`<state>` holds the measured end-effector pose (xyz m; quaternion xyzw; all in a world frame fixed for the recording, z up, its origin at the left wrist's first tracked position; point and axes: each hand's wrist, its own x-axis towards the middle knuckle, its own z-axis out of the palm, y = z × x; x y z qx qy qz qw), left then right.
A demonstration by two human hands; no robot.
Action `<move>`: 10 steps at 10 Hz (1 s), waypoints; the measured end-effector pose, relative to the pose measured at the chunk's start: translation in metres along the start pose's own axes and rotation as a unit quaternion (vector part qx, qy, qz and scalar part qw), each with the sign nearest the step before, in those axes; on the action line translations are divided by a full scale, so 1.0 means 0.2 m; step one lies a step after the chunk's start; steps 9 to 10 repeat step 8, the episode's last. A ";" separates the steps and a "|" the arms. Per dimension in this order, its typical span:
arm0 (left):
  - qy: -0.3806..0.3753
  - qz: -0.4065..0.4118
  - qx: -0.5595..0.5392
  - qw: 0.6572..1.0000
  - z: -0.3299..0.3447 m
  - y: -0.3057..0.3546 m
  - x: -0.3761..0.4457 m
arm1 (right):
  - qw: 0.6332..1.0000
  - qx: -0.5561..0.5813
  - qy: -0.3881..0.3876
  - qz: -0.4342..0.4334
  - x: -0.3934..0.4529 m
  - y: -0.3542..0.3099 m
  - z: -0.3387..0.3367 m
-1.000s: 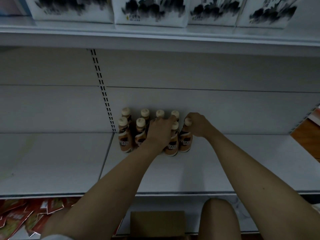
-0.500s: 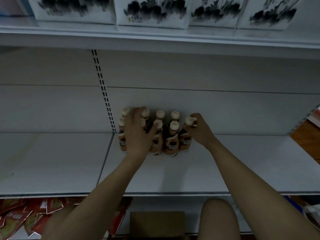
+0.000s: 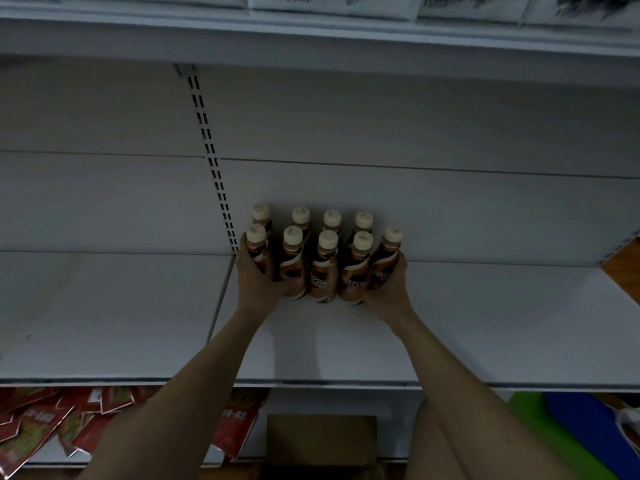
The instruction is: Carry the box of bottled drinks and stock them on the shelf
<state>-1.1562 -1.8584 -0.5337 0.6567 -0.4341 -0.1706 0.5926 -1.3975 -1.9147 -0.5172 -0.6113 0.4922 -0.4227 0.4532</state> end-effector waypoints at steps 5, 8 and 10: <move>-0.026 -0.052 0.093 0.994 -0.03 0.10 -0.07 | 0.991 -0.106 -0.021 0.084 -0.01 -0.02 -0.02; -0.072 -0.079 0.252 0.962 -0.12 0.19 -0.26 | 0.971 -0.223 -0.060 0.065 -0.19 -0.21 -0.06; -0.072 -0.079 0.252 0.962 -0.12 0.19 -0.26 | 0.971 -0.223 -0.060 0.065 -0.19 -0.21 -0.06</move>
